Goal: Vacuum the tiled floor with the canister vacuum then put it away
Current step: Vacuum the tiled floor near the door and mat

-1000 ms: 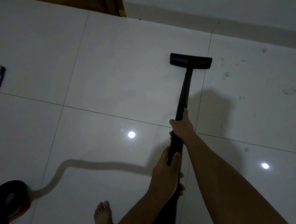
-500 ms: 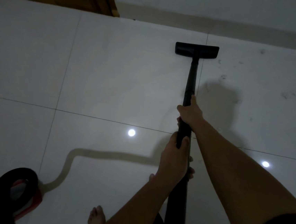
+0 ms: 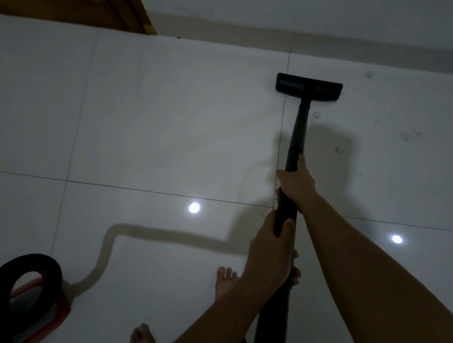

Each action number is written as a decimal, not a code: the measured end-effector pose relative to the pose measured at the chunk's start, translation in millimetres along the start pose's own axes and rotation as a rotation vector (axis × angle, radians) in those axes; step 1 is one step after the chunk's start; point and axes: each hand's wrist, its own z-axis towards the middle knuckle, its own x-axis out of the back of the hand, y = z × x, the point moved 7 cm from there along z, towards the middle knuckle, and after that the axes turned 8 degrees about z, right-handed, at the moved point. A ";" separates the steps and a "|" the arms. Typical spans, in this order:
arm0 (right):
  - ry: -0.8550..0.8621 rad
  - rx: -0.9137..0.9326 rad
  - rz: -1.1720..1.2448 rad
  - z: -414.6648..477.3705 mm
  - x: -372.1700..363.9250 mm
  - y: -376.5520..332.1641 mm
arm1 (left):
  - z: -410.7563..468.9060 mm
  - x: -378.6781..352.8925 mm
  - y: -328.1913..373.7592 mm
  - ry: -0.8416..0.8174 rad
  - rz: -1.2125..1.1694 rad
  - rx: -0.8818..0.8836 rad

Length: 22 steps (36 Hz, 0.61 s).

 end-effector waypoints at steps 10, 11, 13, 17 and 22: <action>0.009 0.007 -0.033 -19.9 4.5 21.3 | -19.3 -2.7 -19.0 -0.007 0.009 0.021; 0.008 0.006 -0.039 -23.0 4.9 24.3 | -21.7 -2.7 -22.2 -0.008 0.014 0.028; 0.011 0.000 -0.044 -29.1 5.6 30.9 | -27.4 -3.1 -27.8 -0.008 0.022 0.038; 0.004 -0.011 -0.053 -40.0 4.4 44.4 | -41.1 -4.2 -37.3 -0.024 0.029 0.045; 0.006 -0.020 -0.052 -53.2 -1.1 64.0 | -57.5 -1.6 -53.4 -0.020 0.023 0.046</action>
